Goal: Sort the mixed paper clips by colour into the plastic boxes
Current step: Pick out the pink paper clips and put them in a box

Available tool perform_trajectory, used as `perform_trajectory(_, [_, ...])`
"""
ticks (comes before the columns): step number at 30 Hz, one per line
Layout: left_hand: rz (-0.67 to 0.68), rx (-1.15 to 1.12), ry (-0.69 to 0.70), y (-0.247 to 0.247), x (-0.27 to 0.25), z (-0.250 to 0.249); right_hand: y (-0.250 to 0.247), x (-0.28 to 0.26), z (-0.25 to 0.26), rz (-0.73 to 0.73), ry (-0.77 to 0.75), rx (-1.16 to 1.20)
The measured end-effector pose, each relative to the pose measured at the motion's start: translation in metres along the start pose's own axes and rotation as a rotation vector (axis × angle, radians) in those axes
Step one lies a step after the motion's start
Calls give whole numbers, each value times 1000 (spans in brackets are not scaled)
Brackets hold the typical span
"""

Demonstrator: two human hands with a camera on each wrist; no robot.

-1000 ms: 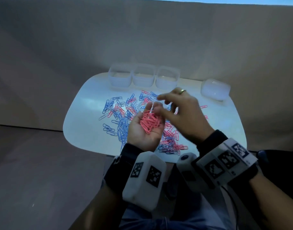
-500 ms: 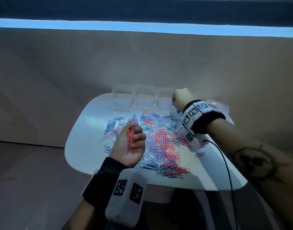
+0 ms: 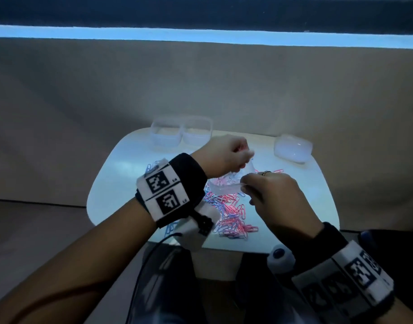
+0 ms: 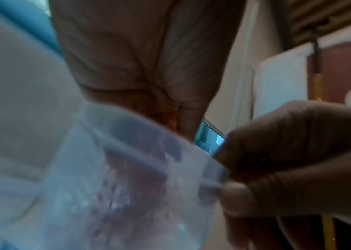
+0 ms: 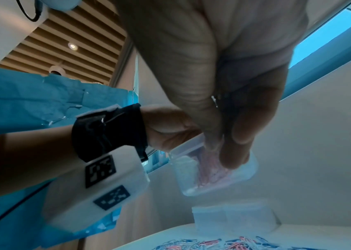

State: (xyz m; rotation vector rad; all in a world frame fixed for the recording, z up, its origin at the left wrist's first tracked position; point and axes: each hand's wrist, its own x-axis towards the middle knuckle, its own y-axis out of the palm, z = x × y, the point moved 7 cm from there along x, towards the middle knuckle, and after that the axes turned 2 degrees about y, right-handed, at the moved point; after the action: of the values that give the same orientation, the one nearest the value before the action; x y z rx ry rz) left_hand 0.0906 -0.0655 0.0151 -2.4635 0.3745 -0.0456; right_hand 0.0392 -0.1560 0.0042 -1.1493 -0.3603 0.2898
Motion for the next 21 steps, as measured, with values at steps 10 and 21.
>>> perform_trajectory(10, [-471,78,-16,-56,-49,25,2,-2,-8,-31,6,80])
perform_trajectory(21, [-539,-107,-503,-112,-101,137,19,29,39,126,-23,127])
